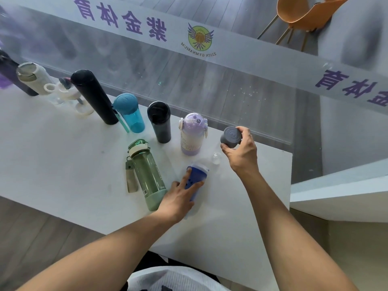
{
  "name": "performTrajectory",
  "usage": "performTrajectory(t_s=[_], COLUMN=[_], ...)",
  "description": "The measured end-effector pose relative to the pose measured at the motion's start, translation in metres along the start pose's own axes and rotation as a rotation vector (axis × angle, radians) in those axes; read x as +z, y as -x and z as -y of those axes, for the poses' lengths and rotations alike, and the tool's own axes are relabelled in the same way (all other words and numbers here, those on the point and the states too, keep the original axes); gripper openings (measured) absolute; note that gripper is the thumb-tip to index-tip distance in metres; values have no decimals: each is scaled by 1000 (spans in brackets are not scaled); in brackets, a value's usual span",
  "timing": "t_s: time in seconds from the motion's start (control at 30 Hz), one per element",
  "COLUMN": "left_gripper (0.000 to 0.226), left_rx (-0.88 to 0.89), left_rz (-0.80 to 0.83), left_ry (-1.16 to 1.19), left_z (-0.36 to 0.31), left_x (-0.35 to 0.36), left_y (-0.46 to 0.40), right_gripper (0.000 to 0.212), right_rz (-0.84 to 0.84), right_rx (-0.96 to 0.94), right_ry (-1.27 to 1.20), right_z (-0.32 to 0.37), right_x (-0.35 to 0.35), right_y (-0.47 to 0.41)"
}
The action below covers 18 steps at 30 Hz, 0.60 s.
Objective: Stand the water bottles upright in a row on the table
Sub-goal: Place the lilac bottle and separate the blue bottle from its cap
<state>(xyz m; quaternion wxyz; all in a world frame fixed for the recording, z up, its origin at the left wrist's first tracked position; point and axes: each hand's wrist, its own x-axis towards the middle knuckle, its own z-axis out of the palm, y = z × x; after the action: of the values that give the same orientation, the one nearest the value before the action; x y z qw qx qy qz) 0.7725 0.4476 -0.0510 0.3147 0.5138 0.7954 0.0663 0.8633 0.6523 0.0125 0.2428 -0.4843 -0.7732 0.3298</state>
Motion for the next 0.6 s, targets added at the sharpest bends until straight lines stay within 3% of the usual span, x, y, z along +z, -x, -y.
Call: performTrajectory(t_s=[0.47,0.6], left_gripper=[72,76], left_rx=[9,9], left_rz=[-4,-6], left_ry=[-17,-26], left_z=[0,-1], left_x=[2,1], left_y=[-1,-1], right_gripper=[64,82], right_rz=[21,39], right_rx=[34,75], right_ry=[78,64], right_z=[2,-1], right_x=[-3,-5], right_y=[0,1])
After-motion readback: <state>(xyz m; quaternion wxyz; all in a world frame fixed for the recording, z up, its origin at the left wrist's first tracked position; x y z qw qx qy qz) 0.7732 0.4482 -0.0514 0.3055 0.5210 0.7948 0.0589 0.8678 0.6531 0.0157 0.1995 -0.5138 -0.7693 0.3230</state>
